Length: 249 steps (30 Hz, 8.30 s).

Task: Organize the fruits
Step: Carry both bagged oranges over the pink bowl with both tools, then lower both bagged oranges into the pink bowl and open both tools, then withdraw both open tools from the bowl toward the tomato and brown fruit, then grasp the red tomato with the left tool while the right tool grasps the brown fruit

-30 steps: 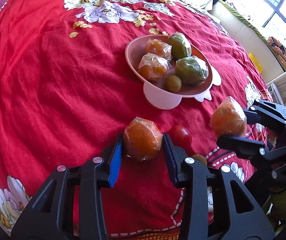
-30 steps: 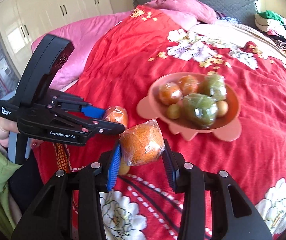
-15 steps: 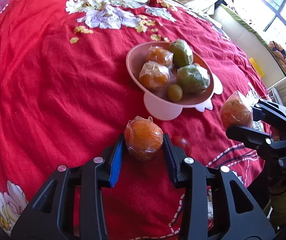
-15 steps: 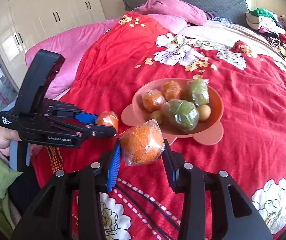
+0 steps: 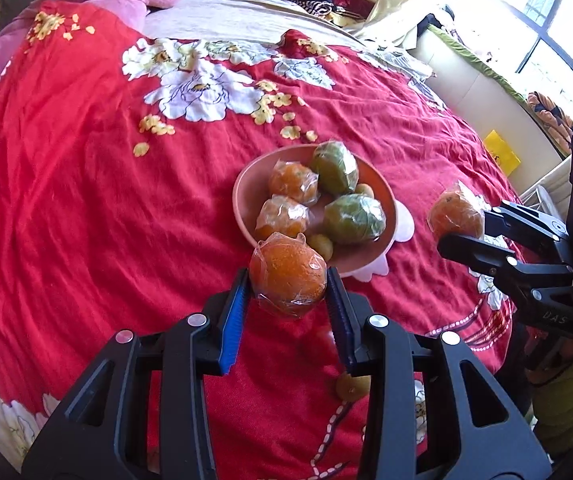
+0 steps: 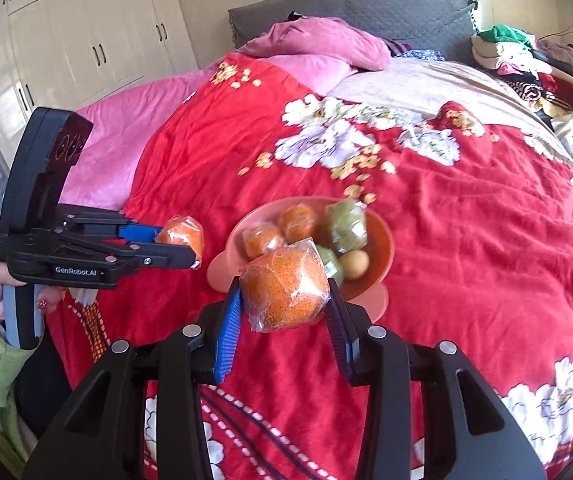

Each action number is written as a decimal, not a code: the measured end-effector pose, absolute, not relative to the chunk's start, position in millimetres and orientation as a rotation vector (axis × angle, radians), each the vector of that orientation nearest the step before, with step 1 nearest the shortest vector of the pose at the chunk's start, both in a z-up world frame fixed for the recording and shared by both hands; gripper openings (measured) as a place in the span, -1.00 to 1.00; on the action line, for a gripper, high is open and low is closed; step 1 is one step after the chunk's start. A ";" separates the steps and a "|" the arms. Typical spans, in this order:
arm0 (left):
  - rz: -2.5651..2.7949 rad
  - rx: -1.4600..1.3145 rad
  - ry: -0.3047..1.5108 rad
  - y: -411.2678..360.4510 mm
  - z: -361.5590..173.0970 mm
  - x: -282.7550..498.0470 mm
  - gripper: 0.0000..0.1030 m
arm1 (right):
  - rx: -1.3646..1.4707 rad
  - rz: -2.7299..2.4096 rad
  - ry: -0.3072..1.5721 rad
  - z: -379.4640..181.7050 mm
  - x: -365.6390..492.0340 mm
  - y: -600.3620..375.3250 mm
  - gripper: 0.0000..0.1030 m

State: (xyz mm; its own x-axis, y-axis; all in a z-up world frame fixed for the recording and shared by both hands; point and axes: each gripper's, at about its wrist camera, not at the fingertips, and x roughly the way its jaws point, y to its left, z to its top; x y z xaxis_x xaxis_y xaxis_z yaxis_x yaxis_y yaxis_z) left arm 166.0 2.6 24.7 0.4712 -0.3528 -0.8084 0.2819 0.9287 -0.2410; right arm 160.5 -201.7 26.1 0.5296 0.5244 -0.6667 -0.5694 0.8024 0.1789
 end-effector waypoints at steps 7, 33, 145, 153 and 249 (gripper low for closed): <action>-0.404 -0.054 0.997 -11.5 31.1 177.2 -0.43 | -0.057 0.619 0.754 34.5 173.8 -215.1 -0.26; -0.395 0.000 1.046 -33.2 -4.3 197.3 -0.42 | -0.052 0.565 0.781 19.3 218.7 -224.5 -0.26; -0.369 -0.027 0.973 -22.6 20.6 191.1 0.11 | -0.075 0.527 0.748 29.3 203.9 -217.2 0.80; -0.344 -0.036 0.961 -18.5 26.2 185.6 0.52 | -0.094 0.505 0.731 34.5 198.5 -219.4 0.85; -0.312 -0.055 1.048 19.2 7.7 124.7 0.23 | -0.202 0.756 0.897 -42.1 96.0 -127.7 -0.18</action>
